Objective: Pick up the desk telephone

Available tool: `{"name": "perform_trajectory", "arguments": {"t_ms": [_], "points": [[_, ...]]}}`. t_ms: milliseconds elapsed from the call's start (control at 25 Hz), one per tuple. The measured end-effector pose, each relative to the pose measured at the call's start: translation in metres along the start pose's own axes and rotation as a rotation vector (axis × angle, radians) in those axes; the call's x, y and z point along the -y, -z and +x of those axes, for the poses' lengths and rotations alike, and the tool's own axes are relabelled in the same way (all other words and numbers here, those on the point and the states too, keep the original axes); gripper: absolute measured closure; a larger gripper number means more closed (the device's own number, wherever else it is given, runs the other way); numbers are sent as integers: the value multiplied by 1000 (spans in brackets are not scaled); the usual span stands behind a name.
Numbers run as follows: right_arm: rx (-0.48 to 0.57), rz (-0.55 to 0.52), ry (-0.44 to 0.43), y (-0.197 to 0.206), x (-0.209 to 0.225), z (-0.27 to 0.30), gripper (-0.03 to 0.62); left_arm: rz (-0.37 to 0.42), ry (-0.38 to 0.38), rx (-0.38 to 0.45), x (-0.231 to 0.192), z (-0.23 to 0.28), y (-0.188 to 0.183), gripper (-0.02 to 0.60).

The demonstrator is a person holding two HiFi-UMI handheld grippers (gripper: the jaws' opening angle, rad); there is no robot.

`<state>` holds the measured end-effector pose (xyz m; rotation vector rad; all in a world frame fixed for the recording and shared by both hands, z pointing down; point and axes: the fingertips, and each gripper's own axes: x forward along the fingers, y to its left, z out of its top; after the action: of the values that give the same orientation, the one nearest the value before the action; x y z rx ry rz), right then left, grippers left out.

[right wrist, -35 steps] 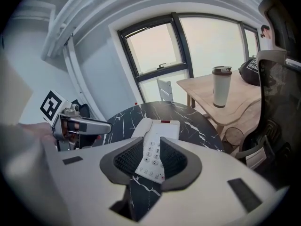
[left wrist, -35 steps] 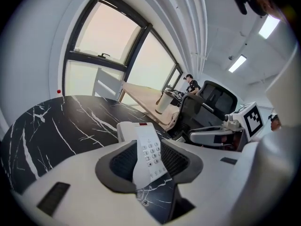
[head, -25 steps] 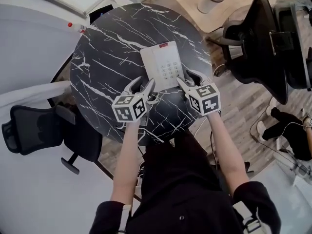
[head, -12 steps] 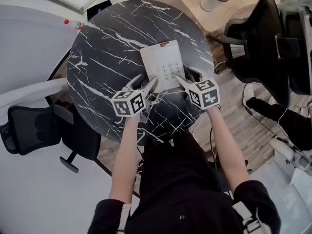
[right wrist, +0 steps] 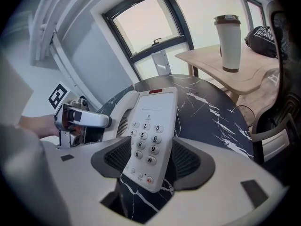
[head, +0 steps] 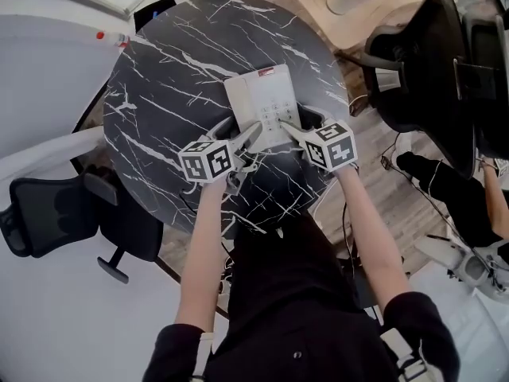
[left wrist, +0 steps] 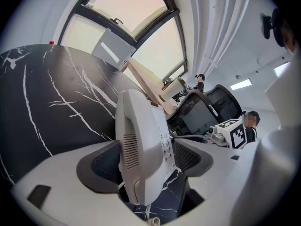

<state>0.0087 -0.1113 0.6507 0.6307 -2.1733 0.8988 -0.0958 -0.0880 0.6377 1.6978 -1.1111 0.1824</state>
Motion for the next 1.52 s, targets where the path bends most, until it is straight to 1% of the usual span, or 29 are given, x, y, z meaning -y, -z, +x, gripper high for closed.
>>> {"name": "perform_trajectory", "arguments": {"t_ms": [240, 320, 520, 720, 840, 960, 1000, 1120, 1360, 1520], "points": [[-13, 6, -16, -2, 4, 9, 326, -6, 6, -31, -4, 12, 5, 213], [-15, 4, -21, -3, 5, 11, 326, -9, 11, -29, -4, 15, 5, 212], [-18, 22, -25, -3, 10, 14, 327, -45, 27, -25, -8, 16, 4, 212], [-22, 34, -34, -3, 11, 19, 329, -49, 34, -33, -12, 19, 7, 212], [-18, 54, -43, -4, 14, 19, 342, -53, 45, -38, -14, 20, 6, 212], [-22, 51, -36, -3, 19, 19, 389, -62, 65, -36, -13, 21, 7, 207], [-24, 47, -34, -3, 20, 19, 396, -64, 71, -35, -13, 21, 7, 206], [-28, 38, -37, -3, 18, 21, 396, -72, 79, -35, -14, 22, 6, 202], [-15, 60, -43, -3, 19, 21, 396, -87, 95, -33, -14, 23, 8, 201], [-12, 87, -43, -3, 20, 20, 403, -89, 83, -36, -14, 22, 7, 201]]}}
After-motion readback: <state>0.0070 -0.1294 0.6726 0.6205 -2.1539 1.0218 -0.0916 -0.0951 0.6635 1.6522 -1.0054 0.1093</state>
